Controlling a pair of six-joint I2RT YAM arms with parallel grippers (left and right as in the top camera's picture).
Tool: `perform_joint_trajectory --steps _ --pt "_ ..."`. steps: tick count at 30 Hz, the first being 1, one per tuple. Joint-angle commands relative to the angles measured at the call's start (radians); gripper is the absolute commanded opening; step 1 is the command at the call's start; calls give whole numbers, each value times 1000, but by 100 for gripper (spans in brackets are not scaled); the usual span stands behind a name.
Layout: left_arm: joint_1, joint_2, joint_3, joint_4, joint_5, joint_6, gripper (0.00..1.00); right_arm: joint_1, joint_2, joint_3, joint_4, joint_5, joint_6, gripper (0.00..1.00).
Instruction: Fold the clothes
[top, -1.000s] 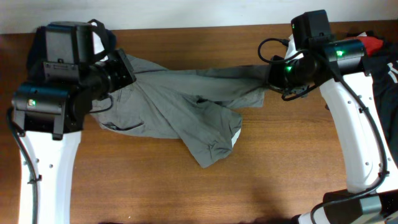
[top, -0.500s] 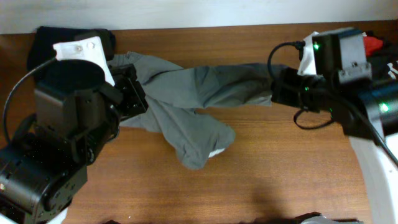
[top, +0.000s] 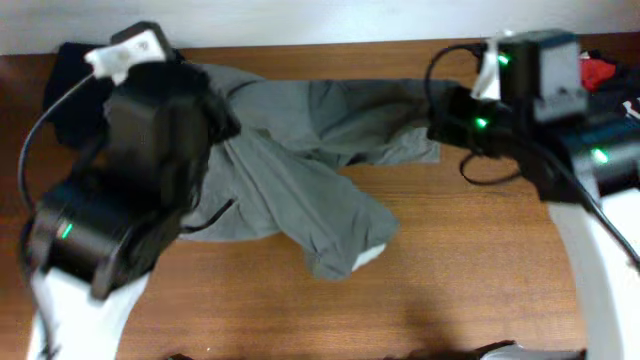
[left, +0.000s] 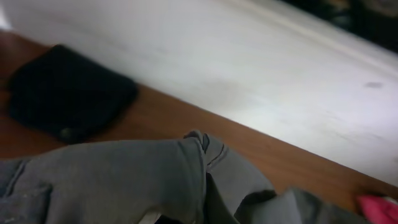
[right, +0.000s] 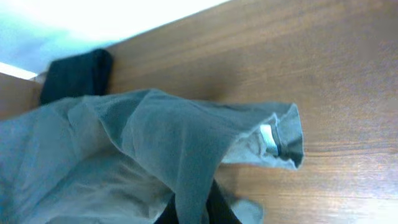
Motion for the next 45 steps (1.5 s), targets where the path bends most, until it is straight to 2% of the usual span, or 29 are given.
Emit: perform_joint_trajectory --steps 1,7,8,9,10,11,12,14,16,19,24,30,34,36,40,45 --pt "81 135 15 10 -48 -61 1 0 143 13 38 19 35 4" --pt "208 399 15 86 -38 -94 1 -13 359 13 193 14 39 5" --pt "223 432 15 109 -38 -94 2 -18 388 13 222 11 39 11" --pt "240 476 15 139 -37 -94 9 -20 418 13 254 12 38 27" --pt "262 548 15 204 -21 -93 22 -26 478 13 320 12 24 65" --pt "274 594 15 247 -22 -80 39 -27 511 13 358 12 -3 91" --pt "279 626 15 275 -21 -63 53 -28 532 13 378 12 -23 99" --pt "292 700 15 335 -14 10 99 -32 578 13 398 12 -54 99" --pt "299 742 15 335 19 69 99 -37 598 13 380 12 -68 99" --pt "299 745 15 284 30 83 99 -47 591 14 317 42 -79 99" --pt "287 598 16 182 43 83 99 -63 486 16 154 41 -84 99" --pt "277 452 16 18 57 63 99 -32 416 16 -74 -69 -277 99" --pt "309 417 16 -85 56 -7 99 75 429 6 -224 -69 -354 99" --pt "329 417 16 -110 57 -33 99 130 438 -4 -232 -73 -308 100" --pt "387 417 16 -138 65 -58 99 238 441 -55 -163 -80 -111 100" --pt "462 417 16 -159 145 -58 99 285 442 -137 -43 -130 64 98"
